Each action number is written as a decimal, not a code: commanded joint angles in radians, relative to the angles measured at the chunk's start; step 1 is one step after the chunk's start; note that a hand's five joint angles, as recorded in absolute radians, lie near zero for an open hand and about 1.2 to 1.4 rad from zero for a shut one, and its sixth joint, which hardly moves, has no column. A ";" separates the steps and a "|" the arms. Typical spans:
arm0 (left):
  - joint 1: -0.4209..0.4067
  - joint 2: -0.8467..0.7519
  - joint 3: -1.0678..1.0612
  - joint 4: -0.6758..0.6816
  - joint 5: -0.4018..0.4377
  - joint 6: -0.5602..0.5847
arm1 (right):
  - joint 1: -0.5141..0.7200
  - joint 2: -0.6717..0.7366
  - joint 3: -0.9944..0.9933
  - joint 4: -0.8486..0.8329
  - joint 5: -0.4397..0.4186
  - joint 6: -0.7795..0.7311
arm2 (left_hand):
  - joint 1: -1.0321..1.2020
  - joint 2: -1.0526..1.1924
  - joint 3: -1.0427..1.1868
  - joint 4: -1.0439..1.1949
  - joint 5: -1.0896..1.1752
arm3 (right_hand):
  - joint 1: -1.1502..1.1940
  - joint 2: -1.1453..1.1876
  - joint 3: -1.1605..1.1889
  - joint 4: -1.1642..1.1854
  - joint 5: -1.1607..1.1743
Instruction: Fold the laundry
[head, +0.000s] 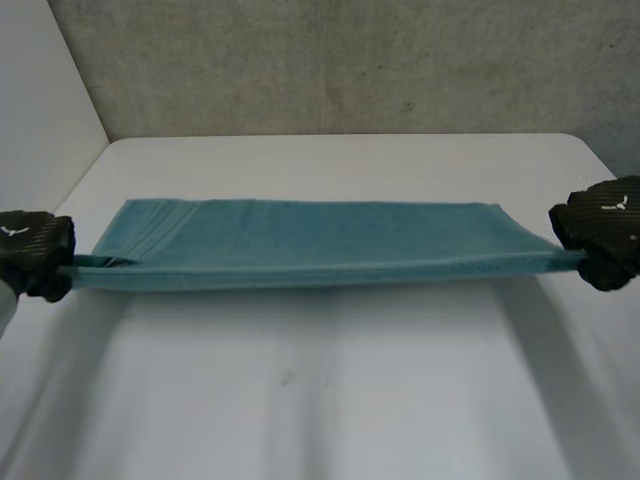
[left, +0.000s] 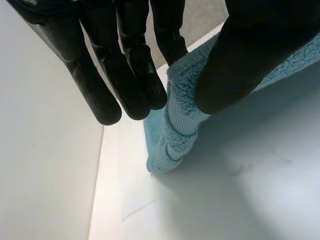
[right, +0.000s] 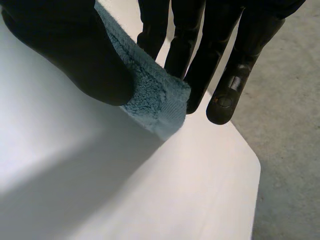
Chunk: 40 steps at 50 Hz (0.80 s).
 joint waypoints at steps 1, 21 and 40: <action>0.008 0.060 -0.049 -0.054 0.000 0.102 | 0.004 0.011 0.004 0.125 0.003 -0.128 | 0.241 0.194 0.201 0.197 0.263 | 0.415 0.214 0.213 0.204 0.239; -0.098 -0.487 0.328 0.200 -0.003 0.206 | 0.162 0.548 -0.391 -0.162 0.231 -0.062 | 0.241 0.194 0.201 0.197 0.263 | 0.415 0.214 0.213 0.204 0.239; -0.184 -0.388 0.739 0.892 -0.026 0.192 | 0.167 0.412 -0.841 -0.588 0.336 0.088 | 0.241 0.194 0.201 0.197 0.263 | 0.415 0.214 0.213 0.204 0.239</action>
